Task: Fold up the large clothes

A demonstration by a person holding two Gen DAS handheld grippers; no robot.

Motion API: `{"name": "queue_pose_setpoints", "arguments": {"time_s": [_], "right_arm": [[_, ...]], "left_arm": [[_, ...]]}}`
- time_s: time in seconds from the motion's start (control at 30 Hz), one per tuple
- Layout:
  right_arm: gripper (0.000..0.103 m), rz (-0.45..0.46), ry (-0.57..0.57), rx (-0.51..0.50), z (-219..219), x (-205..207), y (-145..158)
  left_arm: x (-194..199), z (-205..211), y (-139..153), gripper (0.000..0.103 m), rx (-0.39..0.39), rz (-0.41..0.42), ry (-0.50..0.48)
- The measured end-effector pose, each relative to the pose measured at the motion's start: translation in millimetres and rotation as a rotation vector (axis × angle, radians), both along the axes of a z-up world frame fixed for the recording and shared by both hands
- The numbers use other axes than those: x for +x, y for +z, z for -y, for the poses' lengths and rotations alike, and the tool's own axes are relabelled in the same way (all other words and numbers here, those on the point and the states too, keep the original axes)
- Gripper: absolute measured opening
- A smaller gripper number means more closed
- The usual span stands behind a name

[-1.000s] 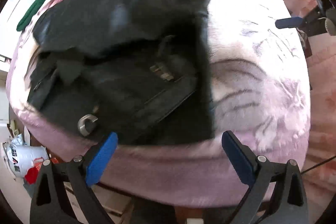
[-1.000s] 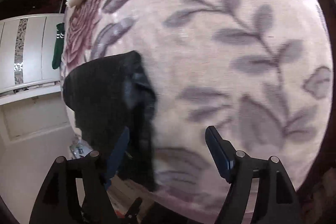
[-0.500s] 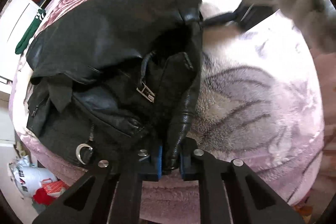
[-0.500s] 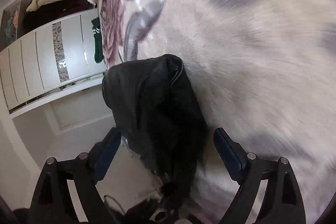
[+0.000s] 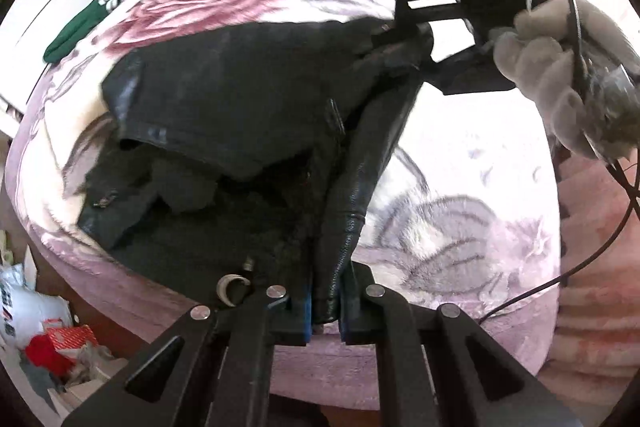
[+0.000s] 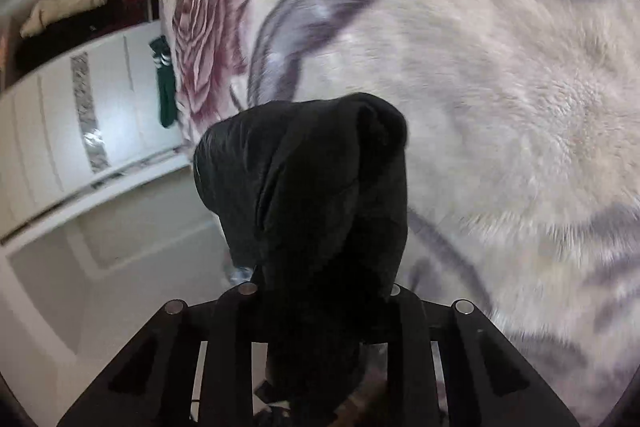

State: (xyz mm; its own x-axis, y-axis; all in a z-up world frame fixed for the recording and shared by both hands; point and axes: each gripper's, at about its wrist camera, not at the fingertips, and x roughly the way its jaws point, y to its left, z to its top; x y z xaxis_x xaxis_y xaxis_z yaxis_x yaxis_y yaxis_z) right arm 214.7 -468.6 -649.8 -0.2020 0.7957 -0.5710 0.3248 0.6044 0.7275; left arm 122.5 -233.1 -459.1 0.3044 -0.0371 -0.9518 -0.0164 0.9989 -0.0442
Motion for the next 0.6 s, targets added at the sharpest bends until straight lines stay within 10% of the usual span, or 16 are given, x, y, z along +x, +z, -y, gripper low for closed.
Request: {"name": "queue_pose_setpoints", "arguments": {"time_s": [0.43, 0.6], "right_arm": [[0.024, 0.087, 0.268, -0.226, -159, 51, 107], [0.023, 0.094, 0.255, -0.313, -129, 45, 97]], "left_arm": [[19, -133, 36, 0.006, -0.214, 0.061, 0.111], [14, -140, 27, 0.012, -0.486, -0.056, 0.0]]}}
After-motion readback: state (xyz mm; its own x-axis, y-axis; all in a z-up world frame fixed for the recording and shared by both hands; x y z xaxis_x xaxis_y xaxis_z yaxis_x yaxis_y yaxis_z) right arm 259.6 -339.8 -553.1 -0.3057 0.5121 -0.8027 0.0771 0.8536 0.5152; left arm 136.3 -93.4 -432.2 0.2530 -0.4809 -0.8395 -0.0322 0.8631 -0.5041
